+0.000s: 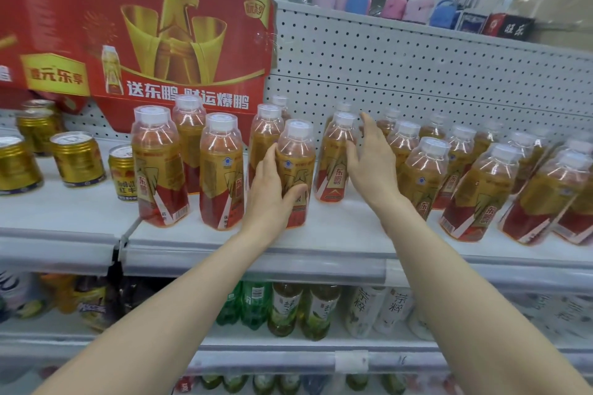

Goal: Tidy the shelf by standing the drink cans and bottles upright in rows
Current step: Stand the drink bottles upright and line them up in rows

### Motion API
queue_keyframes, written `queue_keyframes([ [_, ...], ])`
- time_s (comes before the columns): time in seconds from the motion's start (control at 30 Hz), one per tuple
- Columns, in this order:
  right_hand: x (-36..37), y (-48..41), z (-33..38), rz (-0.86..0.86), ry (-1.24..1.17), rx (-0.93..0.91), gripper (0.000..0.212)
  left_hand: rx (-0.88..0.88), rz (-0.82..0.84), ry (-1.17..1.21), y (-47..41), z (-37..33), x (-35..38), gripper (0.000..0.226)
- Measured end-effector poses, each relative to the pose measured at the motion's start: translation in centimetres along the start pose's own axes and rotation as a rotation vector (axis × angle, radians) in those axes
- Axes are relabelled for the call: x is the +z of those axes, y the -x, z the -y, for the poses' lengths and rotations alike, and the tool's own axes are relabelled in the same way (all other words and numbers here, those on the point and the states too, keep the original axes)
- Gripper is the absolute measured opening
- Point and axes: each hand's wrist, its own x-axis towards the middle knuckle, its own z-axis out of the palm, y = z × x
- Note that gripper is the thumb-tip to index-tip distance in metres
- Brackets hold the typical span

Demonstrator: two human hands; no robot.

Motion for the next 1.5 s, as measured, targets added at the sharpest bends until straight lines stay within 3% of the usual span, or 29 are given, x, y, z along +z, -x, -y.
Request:
queue_keyframes([
  [0.13,-3.6,0.6,-0.1,-0.237,0.188,-0.196,0.043,0.013,0.048,0.07,0.7,-0.5,0.4,0.087],
  [0.23,-6.7,1.3,-2.1,-0.319,0.399,-0.077,0.047,0.009,0.078,0.112,0.9,-0.9,1.2,0.086],
  [0.37,-8.6,3.3,-4.3,-0.058,0.339,0.247,0.074,0.032,0.116,0.142,1.0,-2.1,2.7,0.083],
  [0.63,-9.2,3.4,-6.2,-0.012,0.284,0.259,0.071,-0.019,0.227,0.246,0.8,-4.0,4.7,0.081],
  [0.87,-11.8,-1.2,-6.2,0.048,0.363,0.214,0.063,-0.009,0.181,0.182,0.4,-5.5,4.6,0.085],
  [0.97,-11.8,-4.9,-6.1,0.188,0.363,0.192,0.059,0.048,0.09,0.072,-0.7,-6.8,4.2,0.089],
  [1.17,-10.3,-9.5,-5.2,0.559,0.347,0.251,0.052,0.048,0.17,-0.085,-2.7,-7.8,3.9,0.061],
  [1.37,-8.9,-11.1,-6.5,0.472,0.511,0.289,0.035,0.025,0.145,-0.071,-2.9,-8.4,4.2,0.052],
  [1.5,-9.1,-11.0,-7.2,0.413,0.436,0.338,0.035,0.028,0.146,-0.053,-3.0,-8.4,4.5,0.057],
])
